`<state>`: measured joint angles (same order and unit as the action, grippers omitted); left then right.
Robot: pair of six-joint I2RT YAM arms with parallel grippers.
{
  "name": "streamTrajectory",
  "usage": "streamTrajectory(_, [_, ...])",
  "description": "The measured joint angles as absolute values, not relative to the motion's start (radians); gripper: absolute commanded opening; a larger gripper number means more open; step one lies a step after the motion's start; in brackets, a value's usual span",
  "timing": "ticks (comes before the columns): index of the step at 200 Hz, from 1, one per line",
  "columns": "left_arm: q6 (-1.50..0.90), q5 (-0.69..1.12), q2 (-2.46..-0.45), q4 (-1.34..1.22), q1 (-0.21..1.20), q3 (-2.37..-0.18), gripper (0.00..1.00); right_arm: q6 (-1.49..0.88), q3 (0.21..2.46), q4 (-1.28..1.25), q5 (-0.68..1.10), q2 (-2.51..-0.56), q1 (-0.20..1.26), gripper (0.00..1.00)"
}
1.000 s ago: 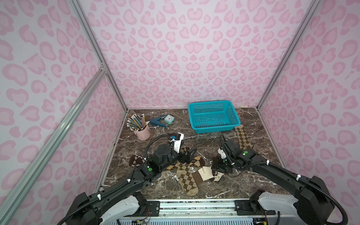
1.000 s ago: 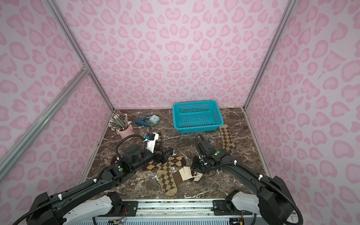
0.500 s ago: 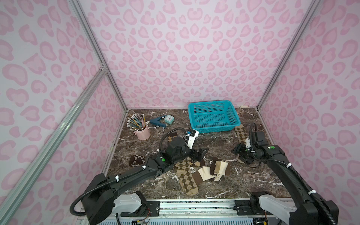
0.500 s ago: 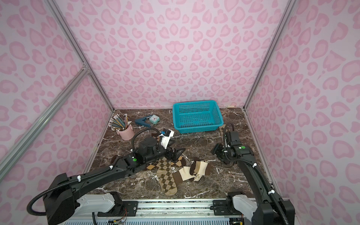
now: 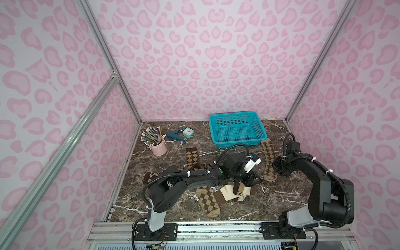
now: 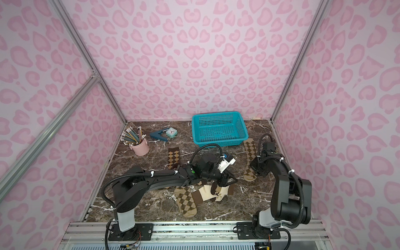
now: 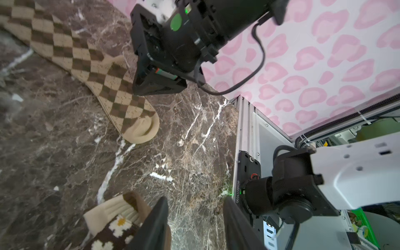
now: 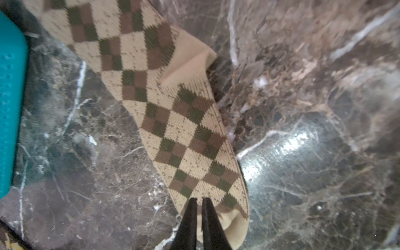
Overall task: Place the socks together as a pair
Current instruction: Move the sock to the center of the board.
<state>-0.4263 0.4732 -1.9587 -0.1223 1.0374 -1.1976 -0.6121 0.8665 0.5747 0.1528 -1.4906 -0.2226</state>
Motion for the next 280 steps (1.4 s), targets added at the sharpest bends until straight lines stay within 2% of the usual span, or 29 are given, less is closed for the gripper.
streamTrajectory(30, [-0.442, 0.448, -2.05, -0.067, 1.039, -1.235, 0.45, -0.613, 0.813, 0.532, 0.152, -1.511, -0.199, 0.11])
streamTrajectory(56, [-0.441, 0.391, -2.08, 0.013, 1.036, -1.238, 0.41, -0.63, 0.762, 0.497, 0.153, -1.498, -0.161, 0.11])
streamTrajectory(85, [-0.442, 0.331, -2.074, 0.054, 1.005, -1.169, 0.4, -0.674, 0.695, 0.45, 0.154, -1.441, -0.097, 0.12])
streamTrajectory(143, [-0.433, 0.159, -1.916, 0.144, 0.871, -1.021, 0.39, -0.921, 0.511, 0.277, 0.187, -1.308, 0.146, 0.13])
streamTrajectory(170, [-0.401, 0.085, -1.842, 0.232, 0.844, -1.029, 0.4, -1.09, 0.488, 0.215, 0.207, -1.293, 0.293, 0.15])
streamTrajectory(216, [-0.393, 0.033, -1.693, 0.305, 0.76, -1.056, 0.44, -1.375, 0.47, 0.127, 0.212, -1.291, 0.448, 0.19])
streamTrajectory(235, [-0.391, 0.023, -1.634, 0.339, 0.733, -1.092, 0.51, -1.462, 0.474, 0.071, 0.226, -1.318, 0.484, 0.26])
streamTrajectory(258, [-0.39, 0.03, -1.555, 0.387, 0.71, -1.121, 0.67, -1.504, 0.524, 0.102, 0.235, -1.326, 0.501, 0.48])
streamTrajectory(280, [-0.415, 0.057, -1.47, 0.438, 0.683, -1.111, 0.78, -1.469, 0.619, 0.196, 0.234, -1.27, 0.496, 0.61])
